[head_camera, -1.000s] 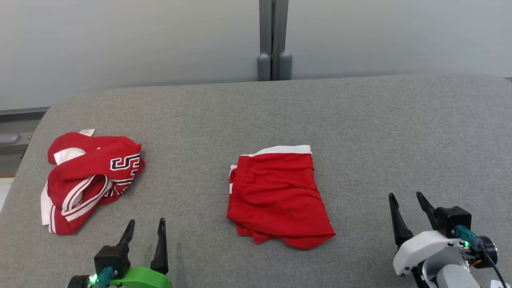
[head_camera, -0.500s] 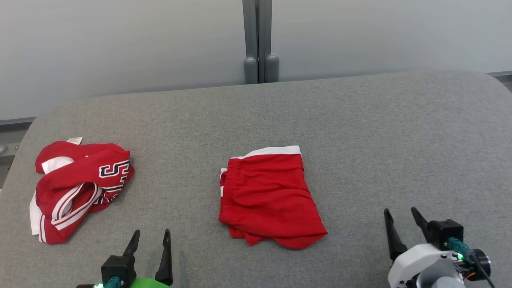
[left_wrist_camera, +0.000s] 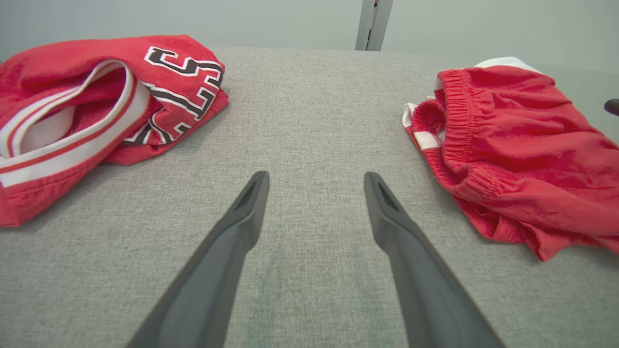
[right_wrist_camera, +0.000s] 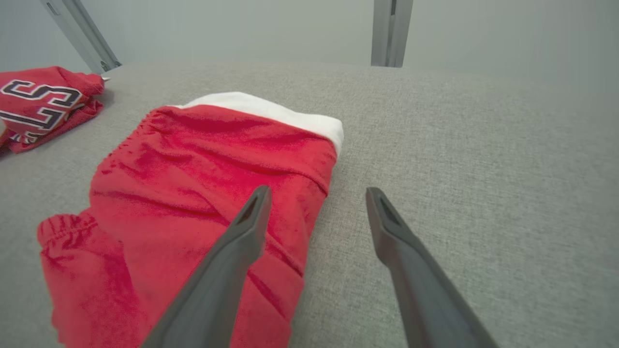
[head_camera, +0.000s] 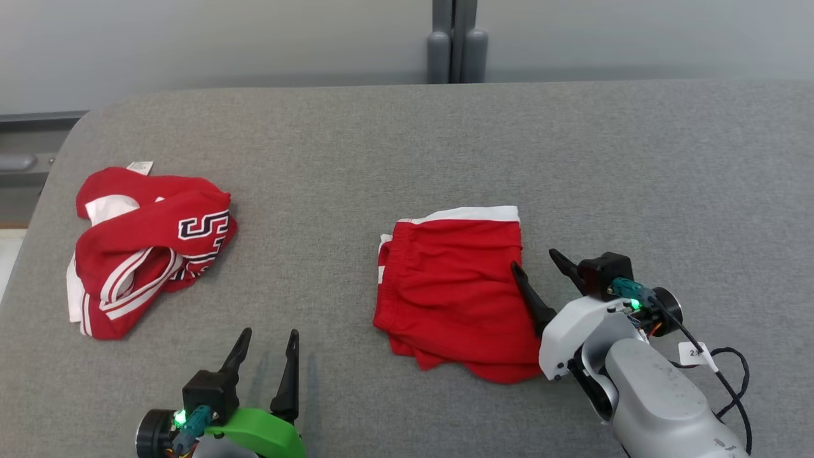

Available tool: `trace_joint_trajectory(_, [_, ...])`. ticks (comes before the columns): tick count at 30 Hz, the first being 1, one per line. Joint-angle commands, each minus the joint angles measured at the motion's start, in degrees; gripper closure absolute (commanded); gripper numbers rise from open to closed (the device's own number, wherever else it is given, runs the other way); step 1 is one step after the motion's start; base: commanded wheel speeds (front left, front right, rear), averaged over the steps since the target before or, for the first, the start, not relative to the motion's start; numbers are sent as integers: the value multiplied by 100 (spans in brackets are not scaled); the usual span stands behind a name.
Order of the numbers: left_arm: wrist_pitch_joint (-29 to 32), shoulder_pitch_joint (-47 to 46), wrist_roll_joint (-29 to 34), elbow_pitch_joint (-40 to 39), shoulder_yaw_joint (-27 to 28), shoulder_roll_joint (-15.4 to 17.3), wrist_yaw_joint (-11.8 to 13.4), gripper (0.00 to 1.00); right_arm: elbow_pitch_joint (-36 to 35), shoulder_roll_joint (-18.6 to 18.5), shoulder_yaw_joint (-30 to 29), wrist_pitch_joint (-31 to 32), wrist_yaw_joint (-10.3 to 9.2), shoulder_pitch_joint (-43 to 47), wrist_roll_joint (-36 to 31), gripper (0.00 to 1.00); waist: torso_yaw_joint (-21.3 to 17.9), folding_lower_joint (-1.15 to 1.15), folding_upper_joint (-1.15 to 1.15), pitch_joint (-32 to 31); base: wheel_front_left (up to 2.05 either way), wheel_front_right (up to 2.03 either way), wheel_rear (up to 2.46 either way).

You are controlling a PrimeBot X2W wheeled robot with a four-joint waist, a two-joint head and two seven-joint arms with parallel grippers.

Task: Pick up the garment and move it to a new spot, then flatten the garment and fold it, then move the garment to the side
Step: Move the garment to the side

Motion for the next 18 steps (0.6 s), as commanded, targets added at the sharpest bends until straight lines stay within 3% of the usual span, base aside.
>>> trace_joint_trajectory(1, [1,-124,-66,16,-31,66,-18,0,213,-25,111,46,-9,-142,49,0,346,0,0,326,0,0,0])
trace_joint_trajectory(5, [1,-259,-170,101,-125,90,-18,0,850,-28,302,172,-9,-359,279,0,520,0,0,458,0,0,0])
trace_joint_trajectory(6, [1,-286,-183,112,-156,102,-18,0,983,-28,366,179,-9,-382,337,11,539,0,0,473,0,0,0])
trace_joint_trajectory(7, [1,-294,-189,122,-181,113,-18,0,1097,-29,422,186,-9,-385,363,60,547,0,0,480,0,0,0])
trace_joint_trajectory(8, [1,-309,-193,118,-205,133,-18,0,1215,-26,445,188,-9,-355,419,100,545,0,0,483,0,0,0])
trace_joint_trajectory(13, [0,-292,-240,60,-182,167,-19,0,1597,-42,216,55,-13,-295,503,100,267,0,0,374,0,0,0])
trace_joint_trajectory(18, [1,-127,-204,-110,-302,182,-19,0,1443,-101,-90,21,-32,-141,385,100,-453,0,0,215,0,0,0])
